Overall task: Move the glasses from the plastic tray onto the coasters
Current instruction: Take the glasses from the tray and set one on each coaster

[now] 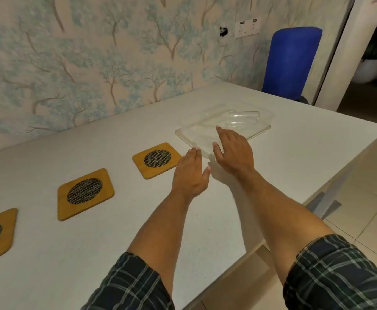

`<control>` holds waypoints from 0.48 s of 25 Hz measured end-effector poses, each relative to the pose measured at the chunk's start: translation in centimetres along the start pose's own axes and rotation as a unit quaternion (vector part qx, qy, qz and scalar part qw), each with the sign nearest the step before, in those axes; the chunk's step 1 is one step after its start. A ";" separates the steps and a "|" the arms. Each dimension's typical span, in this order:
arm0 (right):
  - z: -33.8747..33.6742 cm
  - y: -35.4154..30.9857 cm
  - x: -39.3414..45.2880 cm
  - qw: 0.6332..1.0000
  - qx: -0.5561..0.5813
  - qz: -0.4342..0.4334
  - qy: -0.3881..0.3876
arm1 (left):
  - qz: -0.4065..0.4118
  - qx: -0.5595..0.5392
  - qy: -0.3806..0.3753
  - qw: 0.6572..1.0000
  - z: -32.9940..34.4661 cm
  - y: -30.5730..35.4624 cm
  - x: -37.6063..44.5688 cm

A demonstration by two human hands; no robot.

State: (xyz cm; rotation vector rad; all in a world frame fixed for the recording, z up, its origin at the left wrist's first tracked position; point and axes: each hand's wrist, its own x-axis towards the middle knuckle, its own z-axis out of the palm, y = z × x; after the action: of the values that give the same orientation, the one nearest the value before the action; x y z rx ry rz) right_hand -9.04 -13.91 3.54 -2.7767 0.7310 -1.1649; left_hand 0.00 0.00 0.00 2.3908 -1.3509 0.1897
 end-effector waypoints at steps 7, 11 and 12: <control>0.9 2.2 5.2 0.990 -0.051 0.061 -0.116 | -0.042 -0.020 -0.071 0.996 1.3 0.0 1.4; 1.3 3.3 8.7 0.962 -0.039 0.127 -0.239 | -0.049 -0.001 -0.089 0.995 1.9 -0.3 1.8; 1.4 3.5 9.5 0.954 -0.040 0.136 -0.265 | -0.047 0.004 -0.091 0.995 2.1 -0.3 1.8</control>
State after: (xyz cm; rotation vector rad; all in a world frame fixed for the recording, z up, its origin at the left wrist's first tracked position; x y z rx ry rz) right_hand -3.77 -21.33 8.09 -2.7303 1.0548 -0.3229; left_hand 1.10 -2.11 -1.43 2.5232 -1.3125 -0.0493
